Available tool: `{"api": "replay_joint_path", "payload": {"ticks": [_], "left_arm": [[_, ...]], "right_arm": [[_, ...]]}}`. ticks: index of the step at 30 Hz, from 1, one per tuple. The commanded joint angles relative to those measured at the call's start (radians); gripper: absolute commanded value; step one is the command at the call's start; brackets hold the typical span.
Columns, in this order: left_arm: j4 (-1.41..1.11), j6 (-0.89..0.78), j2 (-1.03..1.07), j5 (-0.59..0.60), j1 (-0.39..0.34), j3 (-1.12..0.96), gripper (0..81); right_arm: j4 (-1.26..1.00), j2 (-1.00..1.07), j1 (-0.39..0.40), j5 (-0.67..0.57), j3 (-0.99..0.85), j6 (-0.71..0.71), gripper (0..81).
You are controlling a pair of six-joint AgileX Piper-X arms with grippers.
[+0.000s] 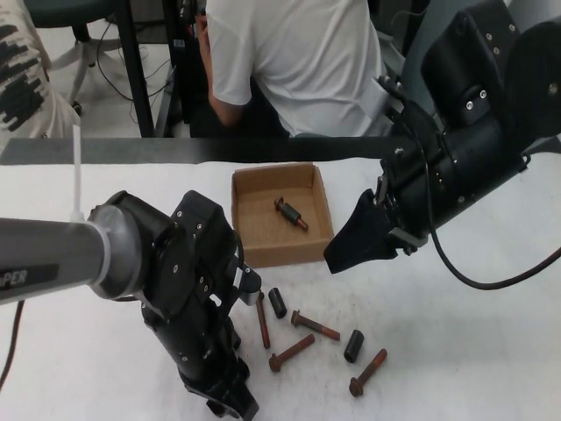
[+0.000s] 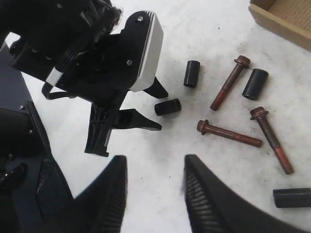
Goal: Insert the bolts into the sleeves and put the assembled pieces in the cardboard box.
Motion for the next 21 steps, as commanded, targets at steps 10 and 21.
{"api": "replay_joint_path", "payload": {"ticks": [10, 21], "left_arm": [[0.024, 0.066, 0.006, -0.016, -0.004, -0.005, 0.1], [0.034, -0.007, -0.018, 0.096, 0.017, -0.005, 0.2]], "right_arm": [[-0.007, -0.055, -0.001, -0.016, -0.002, 0.0, 36.3], [-0.016, -0.06, 0.006, -0.015, -0.002, 0.0, 21.6]]}}
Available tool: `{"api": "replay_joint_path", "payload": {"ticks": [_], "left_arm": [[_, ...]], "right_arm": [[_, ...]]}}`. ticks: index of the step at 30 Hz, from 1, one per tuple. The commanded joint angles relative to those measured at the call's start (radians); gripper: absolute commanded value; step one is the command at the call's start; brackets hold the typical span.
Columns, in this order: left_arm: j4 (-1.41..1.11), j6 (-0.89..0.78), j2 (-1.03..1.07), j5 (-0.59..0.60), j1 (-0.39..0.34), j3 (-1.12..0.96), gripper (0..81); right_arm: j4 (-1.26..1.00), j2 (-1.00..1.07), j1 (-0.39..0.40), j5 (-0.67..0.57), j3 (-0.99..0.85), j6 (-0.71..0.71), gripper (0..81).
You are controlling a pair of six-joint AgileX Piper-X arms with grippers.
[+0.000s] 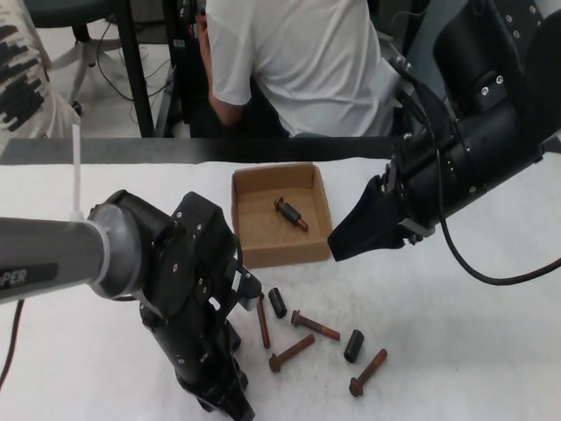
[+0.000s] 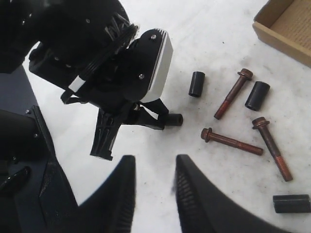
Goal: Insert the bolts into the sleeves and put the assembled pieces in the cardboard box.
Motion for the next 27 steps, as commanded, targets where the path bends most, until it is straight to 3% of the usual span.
{"api": "replay_joint_path", "payload": {"ticks": [1, 6, 11, 17, 19, 27], "left_arm": [[-0.012, -0.074, -0.03, 0.149, 0.026, -0.003, 0.2], [-0.108, -0.181, -0.119, 0.288, 0.074, -0.005, 0.2], [-0.142, -0.209, -0.23, 0.297, 0.117, -0.004, 0.2], [-0.128, -0.218, -0.303, 0.297, 0.152, -0.004, 0.2], [-0.128, -0.218, -0.322, 0.297, 0.162, -0.004, 0.2], [-0.13, -0.218, -0.351, 0.297, 0.188, -0.004, 0.2]], "right_arm": [[-0.016, -0.014, 0.004, -0.01, -0.002, 0.0, 20.8], [-0.028, -0.014, 0.004, 0.074, -0.002, -0.067, 21.0], [0.011, 0.016, 0.004, 0.199, 0.001, -0.17, 21.1], [0.053, 0.103, 0.004, 0.308, 0.001, -0.251, 36.8], [0.066, 0.137, 0.004, 0.335, 0.001, -0.263, 38.1], [-0.097, 0.221, 0.085, 0.266, 0.001, -0.097, 32.9]]}}
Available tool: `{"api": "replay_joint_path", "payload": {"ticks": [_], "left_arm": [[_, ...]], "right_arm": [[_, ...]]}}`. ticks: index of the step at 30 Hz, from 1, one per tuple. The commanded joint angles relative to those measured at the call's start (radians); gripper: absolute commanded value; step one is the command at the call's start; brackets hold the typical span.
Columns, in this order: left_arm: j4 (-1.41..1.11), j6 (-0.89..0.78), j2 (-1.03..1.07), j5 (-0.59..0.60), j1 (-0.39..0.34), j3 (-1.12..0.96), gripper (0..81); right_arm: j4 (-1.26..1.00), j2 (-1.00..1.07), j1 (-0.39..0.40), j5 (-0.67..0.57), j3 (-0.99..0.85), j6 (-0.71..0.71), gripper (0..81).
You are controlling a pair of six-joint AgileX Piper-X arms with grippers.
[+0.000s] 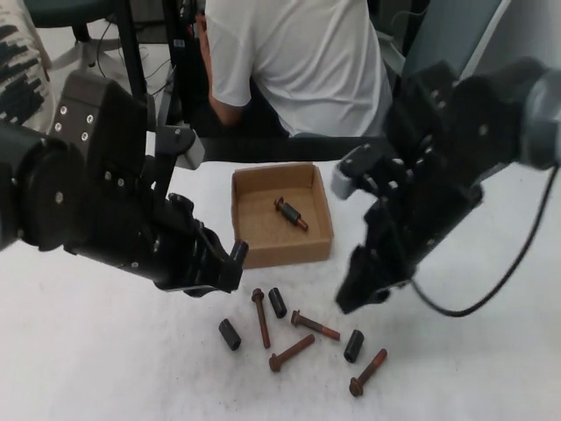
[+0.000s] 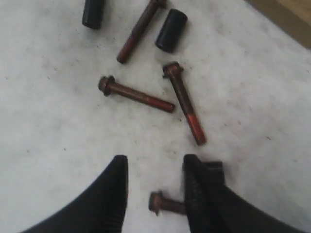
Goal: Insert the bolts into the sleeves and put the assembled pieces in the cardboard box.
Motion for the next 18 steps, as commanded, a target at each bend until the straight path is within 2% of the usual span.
{"api": "replay_joint_path", "payload": {"ticks": [1, 6, 12, 14, 18], "left_arm": [[-0.003, -0.001, -0.021, 0.007, 0.021, -0.006, 0.2], [0.004, -0.001, -0.03, 0.073, 0.069, -0.006, 0.2], [0.052, 0.024, -0.05, 0.076, 0.081, -0.006, 0.2], [0.058, 0.027, -0.055, 0.074, 0.081, -0.006, 0.2], [0.058, 0.027, -0.066, 0.074, 0.081, -0.006, 0.2]], "right_arm": [[-0.101, 0.021, 0.05, -0.037, -0.001, 0.064, 31.7], [-0.181, 0.074, 0.126, -0.021, -0.019, 0.151, 30.0], [-0.162, 0.163, 0.141, -0.016, -0.104, 0.236, 30.0], [-0.113, 0.184, 0.141, 0.034, -0.144, 0.229, 30.0], [0.027, 0.228, 0.155, 0.17, -0.258, 0.106, 30.0]]}}
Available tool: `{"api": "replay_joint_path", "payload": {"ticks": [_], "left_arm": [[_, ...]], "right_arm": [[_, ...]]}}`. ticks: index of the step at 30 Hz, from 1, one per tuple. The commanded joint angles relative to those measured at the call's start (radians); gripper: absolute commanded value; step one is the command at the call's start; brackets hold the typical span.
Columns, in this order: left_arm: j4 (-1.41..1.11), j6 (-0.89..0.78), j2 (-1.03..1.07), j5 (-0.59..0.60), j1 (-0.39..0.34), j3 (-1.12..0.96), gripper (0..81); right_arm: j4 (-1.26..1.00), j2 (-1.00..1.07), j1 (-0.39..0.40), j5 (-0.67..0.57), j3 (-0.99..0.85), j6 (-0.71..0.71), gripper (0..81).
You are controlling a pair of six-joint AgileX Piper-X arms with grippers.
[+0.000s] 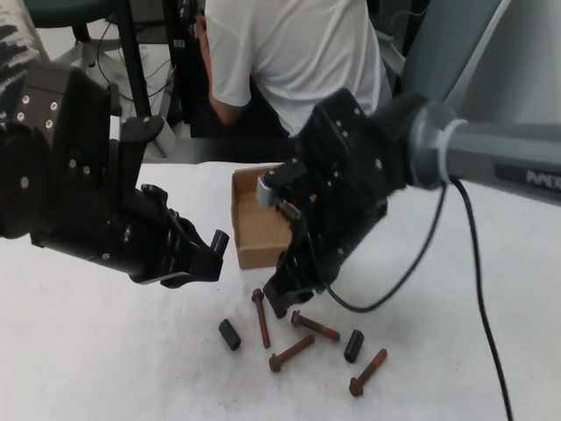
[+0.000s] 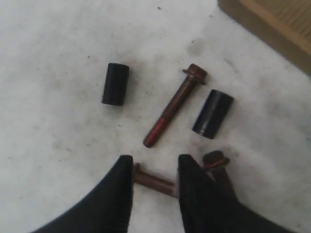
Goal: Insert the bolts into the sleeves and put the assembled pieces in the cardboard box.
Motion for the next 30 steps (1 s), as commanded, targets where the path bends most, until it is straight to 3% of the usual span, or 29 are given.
{"api": "replay_joint_path", "payload": {"ticks": [1, 10, 19, 30], "left_arm": [[0.0, 0.007, -0.02, 0.006, 0.002, -0.006, 0.2], [0.007, 0.01, -0.054, 0.006, 0.003, -0.006, 0.2], [0.01, 0.005, -0.093, 0.006, 0.003, -0.006, 0.2], [0.082, 0.032, -0.095, 0.008, 0.003, -0.006, 0.2]], "right_arm": [[0.147, 0.038, 0.019, 0.112, -0.12, -0.107, 30.0], [0.296, 0.15, 0.045, 0.159, -0.297, -0.077, 30.0], [0.302, 0.181, 0.09, 0.211, -0.323, -0.037, 30.0], [0.244, 0.247, 0.09, 0.217, -0.365, 0.215, 30.0]]}}
